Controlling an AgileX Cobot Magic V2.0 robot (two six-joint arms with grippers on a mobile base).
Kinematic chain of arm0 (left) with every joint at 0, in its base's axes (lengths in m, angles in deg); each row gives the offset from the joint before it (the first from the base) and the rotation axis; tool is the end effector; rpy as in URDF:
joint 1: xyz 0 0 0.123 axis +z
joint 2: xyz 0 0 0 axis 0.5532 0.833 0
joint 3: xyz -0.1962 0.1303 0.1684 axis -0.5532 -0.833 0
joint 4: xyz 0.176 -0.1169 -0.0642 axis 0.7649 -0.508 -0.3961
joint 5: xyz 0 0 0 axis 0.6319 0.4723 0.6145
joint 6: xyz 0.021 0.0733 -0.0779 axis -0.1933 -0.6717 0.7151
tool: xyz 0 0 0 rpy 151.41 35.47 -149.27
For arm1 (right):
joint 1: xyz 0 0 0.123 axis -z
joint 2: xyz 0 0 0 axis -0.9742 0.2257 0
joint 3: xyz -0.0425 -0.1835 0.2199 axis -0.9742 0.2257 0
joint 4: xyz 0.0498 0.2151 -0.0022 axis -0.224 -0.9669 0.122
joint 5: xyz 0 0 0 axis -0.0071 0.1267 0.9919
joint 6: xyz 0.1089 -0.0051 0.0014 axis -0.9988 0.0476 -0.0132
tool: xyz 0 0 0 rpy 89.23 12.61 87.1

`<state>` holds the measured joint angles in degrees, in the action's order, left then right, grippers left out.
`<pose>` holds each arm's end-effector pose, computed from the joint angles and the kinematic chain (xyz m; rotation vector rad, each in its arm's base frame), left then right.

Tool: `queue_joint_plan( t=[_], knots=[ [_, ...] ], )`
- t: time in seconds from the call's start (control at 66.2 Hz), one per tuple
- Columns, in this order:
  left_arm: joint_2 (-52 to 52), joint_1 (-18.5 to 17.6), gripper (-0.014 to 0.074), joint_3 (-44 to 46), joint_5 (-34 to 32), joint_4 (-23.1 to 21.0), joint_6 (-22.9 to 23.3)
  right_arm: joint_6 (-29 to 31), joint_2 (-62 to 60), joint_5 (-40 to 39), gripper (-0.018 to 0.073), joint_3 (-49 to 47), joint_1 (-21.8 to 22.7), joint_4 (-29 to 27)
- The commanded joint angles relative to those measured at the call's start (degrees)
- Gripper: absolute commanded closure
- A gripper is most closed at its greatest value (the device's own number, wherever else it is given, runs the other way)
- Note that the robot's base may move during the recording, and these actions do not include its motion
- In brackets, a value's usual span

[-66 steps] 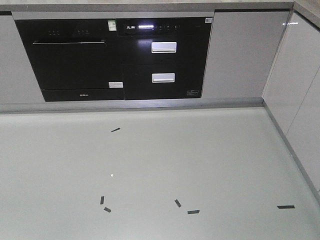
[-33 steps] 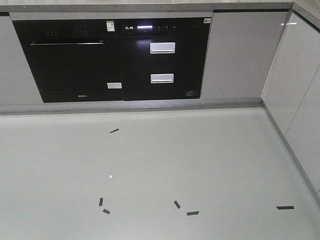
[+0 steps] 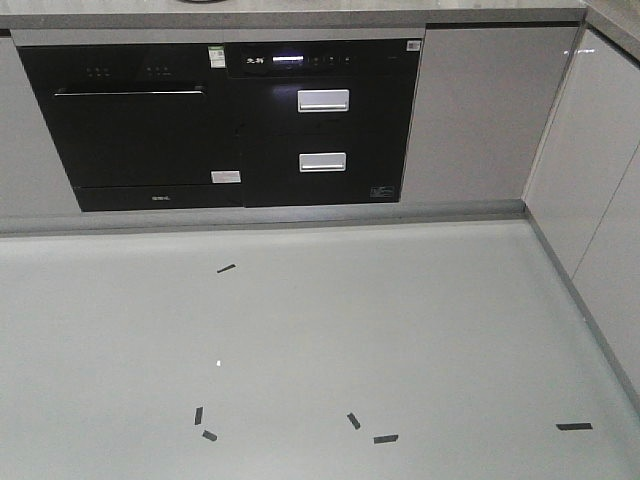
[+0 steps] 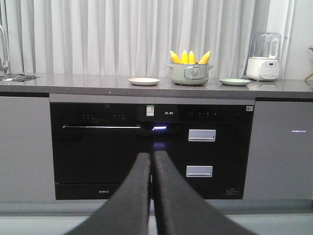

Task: Distribute corn equally
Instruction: 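Drive the base toward the counter with the pot and plates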

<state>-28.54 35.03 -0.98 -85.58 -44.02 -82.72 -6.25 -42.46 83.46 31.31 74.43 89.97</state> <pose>0.0382 0.0010 0.2086 -0.0689 1.4826 -0.0340 0.0386 0.0015 0.1996 -0.0478 1.5606 0.0177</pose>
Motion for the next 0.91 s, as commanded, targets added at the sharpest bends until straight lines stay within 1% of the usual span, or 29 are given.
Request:
queue_joint_plan(
  t=[0.0,0.891],
  knots=[
    [-0.9,0.2,0.0603,0.9,-4.5,-0.4,0.1,0.2,-0.4,-3.9,0.0565,0.5,0.2,0.2],
    [-0.9,0.2,0.0603,0.9,-4.5,-0.4,0.1,0.2,-0.4,-3.9,0.0565,0.5,0.2,0.2]
  ],
)
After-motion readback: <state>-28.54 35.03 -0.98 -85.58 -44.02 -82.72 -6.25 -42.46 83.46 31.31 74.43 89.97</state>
